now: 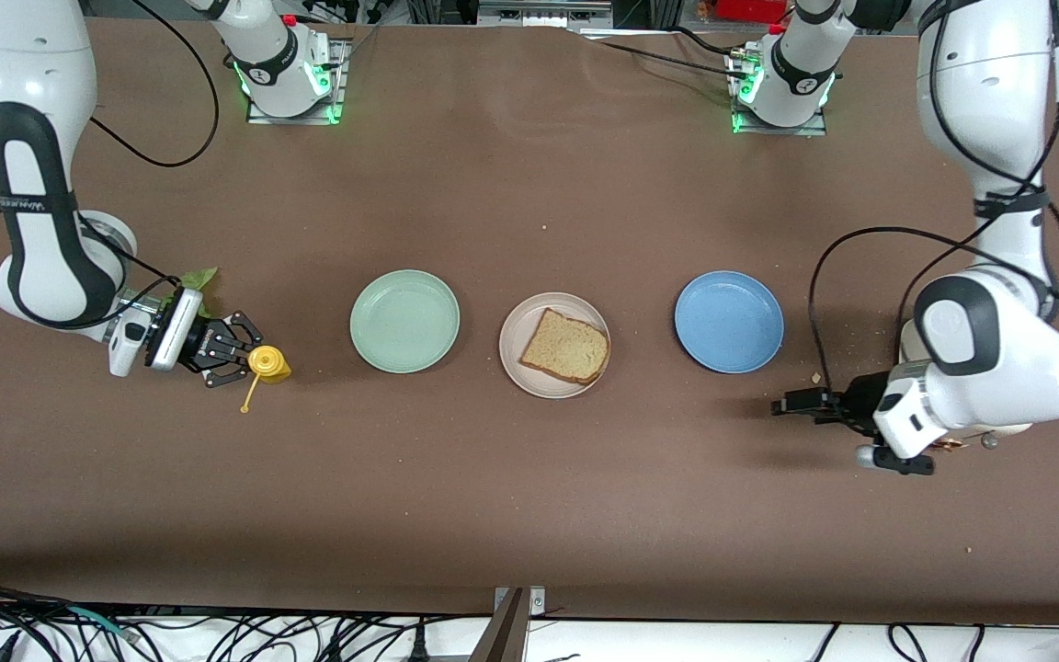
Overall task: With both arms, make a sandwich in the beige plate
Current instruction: 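Withdraw the left gripper while the right gripper lifts the mustard bottle, then squeeze yellow mustard onto the toast with the right gripper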
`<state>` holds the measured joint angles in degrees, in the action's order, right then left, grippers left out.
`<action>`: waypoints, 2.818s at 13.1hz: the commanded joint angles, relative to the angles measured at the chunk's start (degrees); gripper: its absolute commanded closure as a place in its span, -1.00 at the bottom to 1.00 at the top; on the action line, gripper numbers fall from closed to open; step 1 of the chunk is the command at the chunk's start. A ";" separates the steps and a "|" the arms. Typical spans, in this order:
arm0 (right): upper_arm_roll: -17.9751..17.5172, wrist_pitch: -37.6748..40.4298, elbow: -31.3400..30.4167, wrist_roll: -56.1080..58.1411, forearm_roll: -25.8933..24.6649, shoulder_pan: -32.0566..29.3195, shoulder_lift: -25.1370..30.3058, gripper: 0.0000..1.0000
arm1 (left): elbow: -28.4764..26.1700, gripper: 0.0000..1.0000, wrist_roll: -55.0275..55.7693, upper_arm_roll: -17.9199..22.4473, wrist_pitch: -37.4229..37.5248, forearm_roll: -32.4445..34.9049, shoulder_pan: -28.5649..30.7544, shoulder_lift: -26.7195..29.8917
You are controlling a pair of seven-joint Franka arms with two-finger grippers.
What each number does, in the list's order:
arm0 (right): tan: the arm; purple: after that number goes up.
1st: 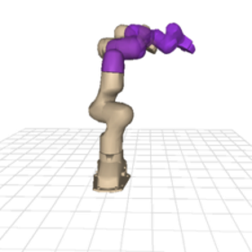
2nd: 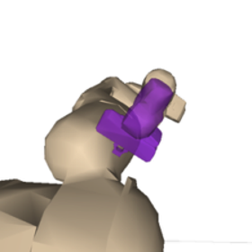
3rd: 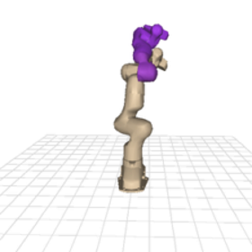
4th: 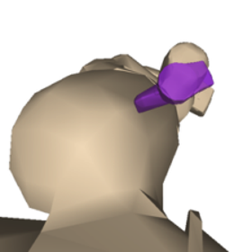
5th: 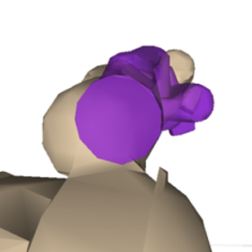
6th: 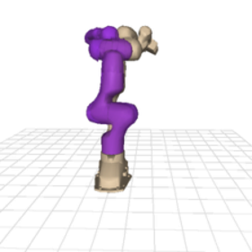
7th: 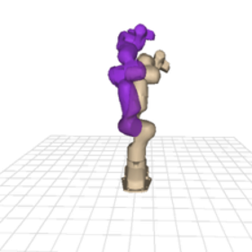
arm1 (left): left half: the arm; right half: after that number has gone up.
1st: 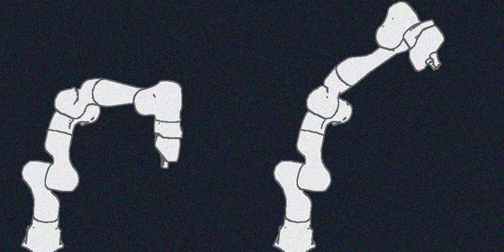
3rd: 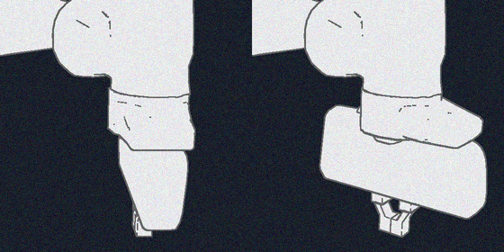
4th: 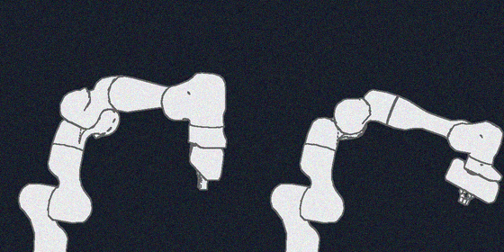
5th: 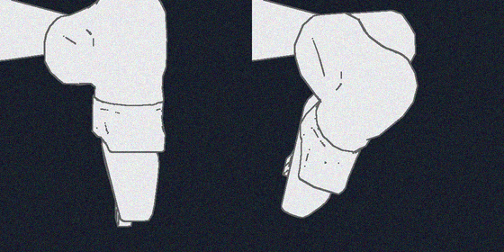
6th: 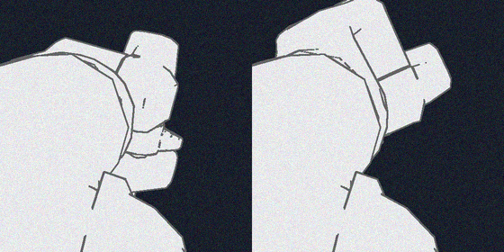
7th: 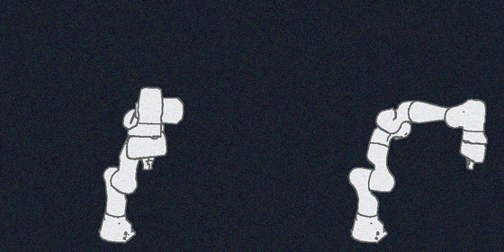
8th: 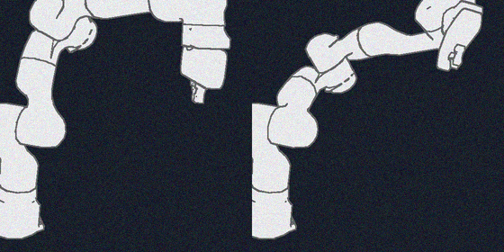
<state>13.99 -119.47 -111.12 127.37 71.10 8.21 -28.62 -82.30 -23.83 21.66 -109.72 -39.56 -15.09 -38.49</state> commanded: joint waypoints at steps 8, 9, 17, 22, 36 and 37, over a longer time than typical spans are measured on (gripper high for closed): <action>0.16 -18.14 -0.06 -43.74 -33.35 17.78 10.78 1.00 | -1.20 -1.00 10.72 0.93 5.83 26.46 -0.64 12.55; 0.07 -19.47 0.64 -48.49 -38.62 19.81 10.95 1.00 | -0.85 -1.00 10.90 1.02 6.88 26.73 -0.64 13.61; 0.07 -17.56 7.22 -85.95 -72.73 33.53 8.06 1.00 | -0.23 -1.00 12.40 1.28 16.64 32.27 -0.64 21.70; 0.07 3.50 23.46 -101.24 -90.24 43.71 -2.11 1.00 | 5.65 -1.00 12.49 1.37 23.40 32.27 -0.47 22.06; 0.24 11.81 31.29 -128.60 -106.61 56.21 -17.94 1.00 | 9.26 -1.00 12.49 1.72 26.92 31.57 -0.38 22.50; 0.24 11.81 33.84 -129.38 -106.61 56.22 -20.14 1.00 | 9.26 -1.00 12.49 1.72 26.93 31.65 -0.38 22.58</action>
<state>13.34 -109.57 -84.00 -0.46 -34.54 63.53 -44.25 -73.99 -11.84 23.72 -84.12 -9.31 -15.35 -16.25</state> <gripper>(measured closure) 0.934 0.000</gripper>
